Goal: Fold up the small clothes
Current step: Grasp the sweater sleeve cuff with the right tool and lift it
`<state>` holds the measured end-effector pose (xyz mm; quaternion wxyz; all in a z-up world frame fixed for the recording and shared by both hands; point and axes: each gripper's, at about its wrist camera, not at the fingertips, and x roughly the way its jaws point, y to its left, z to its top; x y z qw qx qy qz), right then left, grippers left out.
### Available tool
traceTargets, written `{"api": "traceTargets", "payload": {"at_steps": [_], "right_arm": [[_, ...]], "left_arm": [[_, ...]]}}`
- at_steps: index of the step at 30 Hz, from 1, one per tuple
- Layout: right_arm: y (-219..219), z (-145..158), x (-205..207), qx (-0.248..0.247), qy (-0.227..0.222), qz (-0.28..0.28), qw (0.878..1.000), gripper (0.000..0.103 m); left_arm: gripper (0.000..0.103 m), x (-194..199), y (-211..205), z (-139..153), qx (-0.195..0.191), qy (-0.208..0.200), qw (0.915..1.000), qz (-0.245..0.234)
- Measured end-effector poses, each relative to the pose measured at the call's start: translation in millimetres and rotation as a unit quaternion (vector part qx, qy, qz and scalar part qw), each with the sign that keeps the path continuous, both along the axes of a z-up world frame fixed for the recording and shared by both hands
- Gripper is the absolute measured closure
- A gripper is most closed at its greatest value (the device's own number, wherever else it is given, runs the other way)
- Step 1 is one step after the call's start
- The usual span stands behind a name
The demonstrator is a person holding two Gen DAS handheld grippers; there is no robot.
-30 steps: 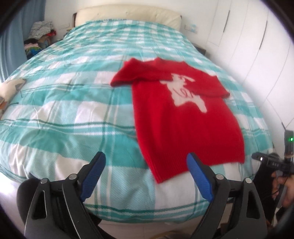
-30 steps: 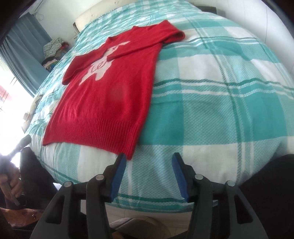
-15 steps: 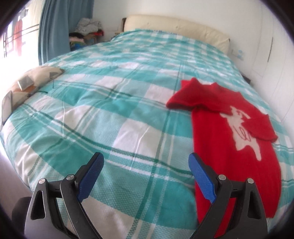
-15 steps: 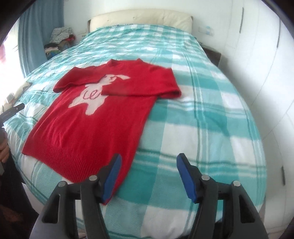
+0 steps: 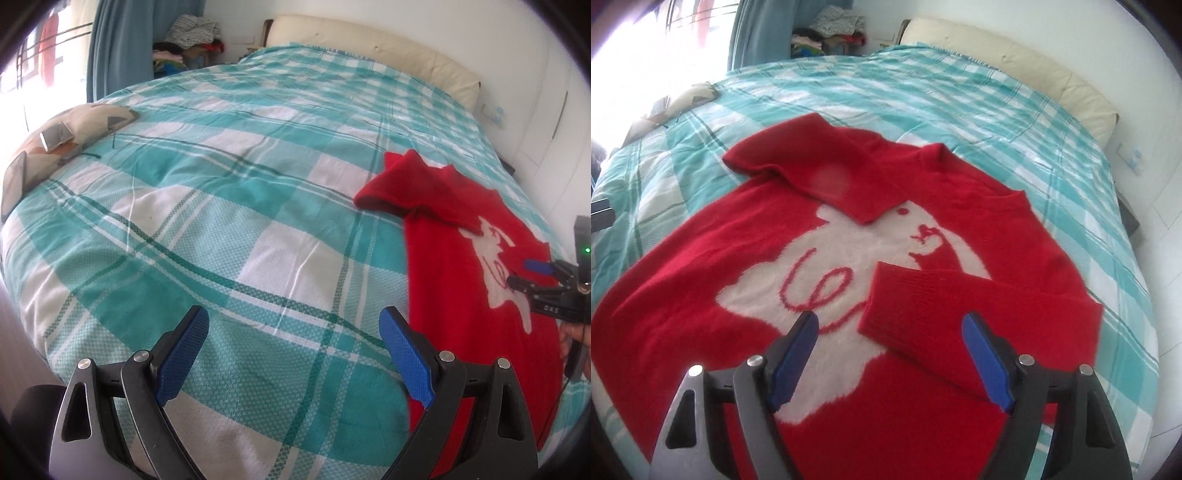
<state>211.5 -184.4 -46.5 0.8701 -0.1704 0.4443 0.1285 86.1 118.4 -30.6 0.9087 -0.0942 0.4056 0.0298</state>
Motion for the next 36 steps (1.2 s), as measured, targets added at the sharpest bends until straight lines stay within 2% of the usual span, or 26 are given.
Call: {"api": "traceTargets", "payload": {"at_steps": [1, 2, 3, 4, 5, 7, 9, 11, 13, 15, 18, 22, 26, 29, 30, 36], "right_arm": [[-4, -12, 9, 0.009, 0.018, -0.009, 1.0, 0.045], [-9, -20, 16, 0.029, 0.037, -0.021, 0.999, 0.053], [-18, -19, 17, 0.051, 0.036, -0.034, 0.997, 0.064], [-27, -13, 16, 0.065, 0.026, -0.052, 0.996, 0.088], [-41, -3, 12, 0.081, 0.014, -0.072, 0.994, 0.095], [-80, 22, 0, 0.115, -0.02, -0.114, 0.987, 0.095], [-136, 49, -20, 0.131, -0.056, -0.178, 0.974, 0.095], [-198, 74, -46, 0.143, -0.093, -0.255, 0.952, 0.095], [-259, 90, -81, 0.139, -0.127, -0.332, 0.924, 0.095], [-309, 94, -117, 0.125, -0.145, -0.394, 0.899, 0.095], [-356, 80, -152, 0.123, -0.14, -0.449, 0.874, 0.095], [-381, 53, -183, 0.172, -0.136, -0.49, 0.844, 0.095], [-390, 30, -204, 0.225, -0.144, -0.528, 0.806, 0.095], [-400, 14, -217, 0.272, -0.127, -0.552, 0.778, 0.095], [-403, 11, -219, 0.28, -0.125, -0.556, 0.772, 0.096], [-405, 5, -222, 0.292, -0.118, -0.561, 0.765, 0.096]], "left_arm": [[0.009, 1, 0, -1, -0.001, 0.003, 1.0, 0.0], [0.009, 2, 1, -2, -0.003, 0.005, 1.0, -0.001], [0.009, 2, 1, -2, -0.004, 0.008, 1.0, -0.001], [0.009, 2, 2, -3, -0.006, 0.01, 0.9999, -0.001], [0.009, 2, 2, -4, -0.009, 0.013, 0.9999, -0.002], [0.009, 4, 4, -4, -0.02, 0.018, 0.9996, -0.004], [0.009, 6, 5, -5, -0.034, 0.023, 0.9992, -0.005], [0.009, 6, 6, -6, -0.045, 0.027, 0.9986, -0.007], [0.009, 7, 7, -8, -0.047, 0.032, 0.9984, -0.006], [0.009, 7, 9, -10, -0.052, 0.034, 0.9981, -0.003], [0.009, 8, 11, -12, -0.06, 0.037, 0.9975, 0.003], [0.009, 8, 10, -15, -0.051, 0.038, 0.9979, 0.009], [0.009, 7, 8, -16, -0.026, 0.034, 0.999, 0.014], [0.009, 8, 8, -18, -0.019, 0.04, 0.9989, 0.014], [0.009, 9, 7, -19, -0.019, 0.042, 0.9988, 0.014], [0.009, 9, 3, -21, -0.008, 0.043, 0.999, 0.011]]}}
